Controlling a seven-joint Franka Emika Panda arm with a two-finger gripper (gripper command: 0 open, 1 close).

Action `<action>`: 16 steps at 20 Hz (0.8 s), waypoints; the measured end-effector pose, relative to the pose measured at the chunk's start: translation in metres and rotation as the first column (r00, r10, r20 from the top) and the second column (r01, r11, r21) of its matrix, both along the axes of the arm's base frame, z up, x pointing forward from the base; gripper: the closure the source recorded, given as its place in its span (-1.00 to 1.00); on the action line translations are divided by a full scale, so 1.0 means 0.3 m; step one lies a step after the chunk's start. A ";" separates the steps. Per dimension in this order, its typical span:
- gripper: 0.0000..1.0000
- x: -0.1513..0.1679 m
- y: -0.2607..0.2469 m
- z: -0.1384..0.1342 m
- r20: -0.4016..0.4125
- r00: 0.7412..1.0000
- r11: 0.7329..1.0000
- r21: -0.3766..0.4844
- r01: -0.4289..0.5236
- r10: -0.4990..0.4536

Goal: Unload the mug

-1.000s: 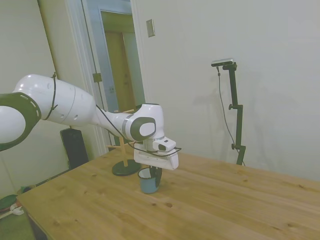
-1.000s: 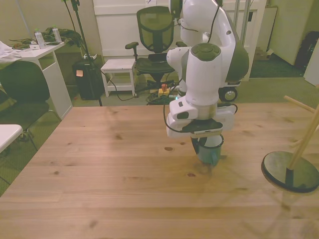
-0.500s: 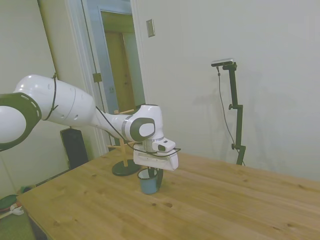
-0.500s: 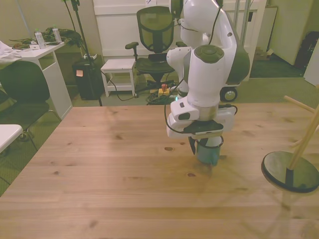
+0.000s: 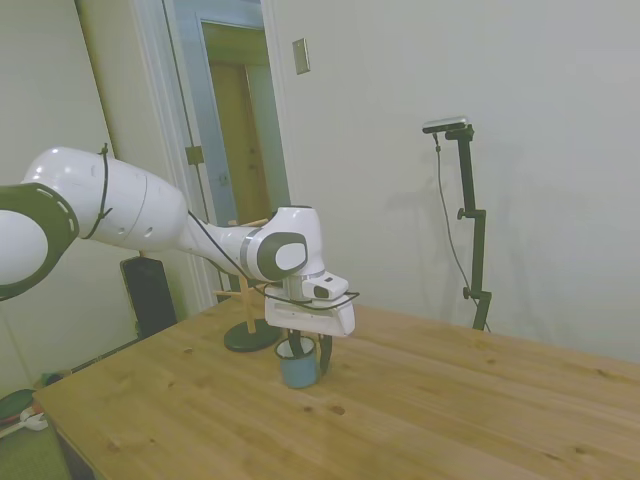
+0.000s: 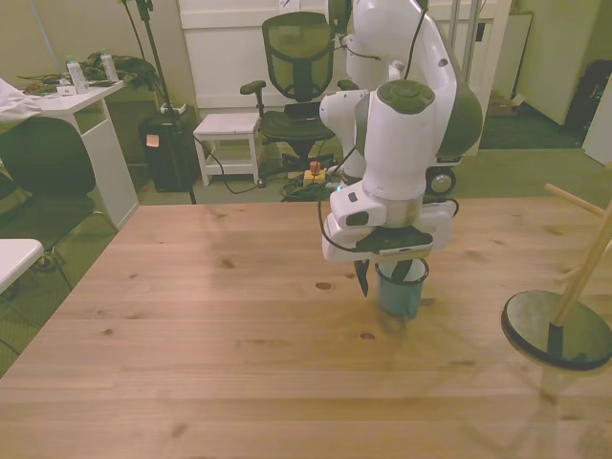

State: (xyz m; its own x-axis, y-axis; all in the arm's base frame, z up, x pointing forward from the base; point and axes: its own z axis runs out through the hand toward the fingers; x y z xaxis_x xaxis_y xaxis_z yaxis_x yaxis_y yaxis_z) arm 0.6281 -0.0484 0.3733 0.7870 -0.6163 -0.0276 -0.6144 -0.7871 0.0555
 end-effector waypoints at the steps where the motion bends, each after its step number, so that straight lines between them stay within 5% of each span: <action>1: -1.00 -0.003 0.001 0.002 0.000 1.000 1.000 0.000 0.000 0.000; 16: -1.00 -0.084 0.008 0.178 0.082 0.997 1.000 0.009 -0.005 0.004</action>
State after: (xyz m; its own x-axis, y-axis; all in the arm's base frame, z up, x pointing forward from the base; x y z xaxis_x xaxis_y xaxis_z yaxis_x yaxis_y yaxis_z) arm 0.6030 -0.0459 0.4267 0.7897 -0.6128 0.0312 -0.6130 -0.7901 -0.0020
